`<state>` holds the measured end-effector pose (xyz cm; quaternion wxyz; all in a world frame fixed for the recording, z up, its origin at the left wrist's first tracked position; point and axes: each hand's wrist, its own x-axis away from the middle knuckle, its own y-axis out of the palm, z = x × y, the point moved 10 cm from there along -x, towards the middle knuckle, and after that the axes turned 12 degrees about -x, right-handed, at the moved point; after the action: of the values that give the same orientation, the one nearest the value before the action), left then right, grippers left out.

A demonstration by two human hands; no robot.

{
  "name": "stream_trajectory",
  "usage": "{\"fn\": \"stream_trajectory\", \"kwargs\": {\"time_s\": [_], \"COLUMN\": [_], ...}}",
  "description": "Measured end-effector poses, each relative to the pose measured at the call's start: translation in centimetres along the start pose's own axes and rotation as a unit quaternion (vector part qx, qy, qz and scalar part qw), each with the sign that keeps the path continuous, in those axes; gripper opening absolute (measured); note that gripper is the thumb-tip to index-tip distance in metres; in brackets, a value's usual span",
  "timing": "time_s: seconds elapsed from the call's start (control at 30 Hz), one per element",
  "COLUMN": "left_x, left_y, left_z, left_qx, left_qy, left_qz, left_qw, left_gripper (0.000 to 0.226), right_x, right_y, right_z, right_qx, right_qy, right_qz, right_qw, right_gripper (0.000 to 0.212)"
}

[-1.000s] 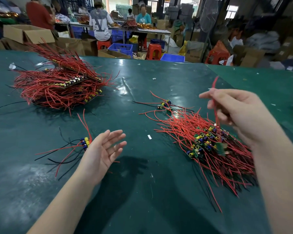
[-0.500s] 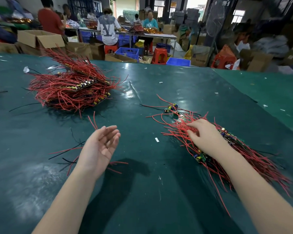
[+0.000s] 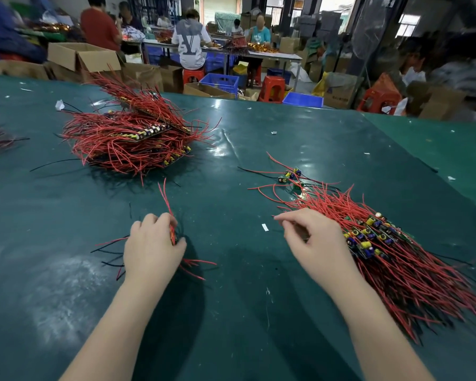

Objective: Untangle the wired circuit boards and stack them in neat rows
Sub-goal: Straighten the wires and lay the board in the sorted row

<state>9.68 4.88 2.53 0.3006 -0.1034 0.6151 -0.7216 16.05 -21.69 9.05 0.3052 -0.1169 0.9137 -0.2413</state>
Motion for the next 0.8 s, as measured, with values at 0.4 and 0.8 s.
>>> {"fn": "stream_trajectory", "kwargs": {"time_s": [0.4,0.8], "left_x": [3.3,5.3], "left_y": [-1.0,-2.0], "left_z": [5.5,8.4], "left_qx": [0.445,0.463], "left_qy": [0.056,0.167], "left_qz": [0.008,0.006], "left_qw": [0.894,0.870], "left_gripper": [0.025,0.030], "right_x": [4.4,4.4], "right_y": [8.3,6.9], "right_z": [4.9,4.8], "right_qx": [-0.328,-0.434], "right_qy": [0.302,0.297], "right_qz": [-0.050,-0.051], "right_qw": [0.894,0.849], "right_gripper": [0.027,0.020]}}
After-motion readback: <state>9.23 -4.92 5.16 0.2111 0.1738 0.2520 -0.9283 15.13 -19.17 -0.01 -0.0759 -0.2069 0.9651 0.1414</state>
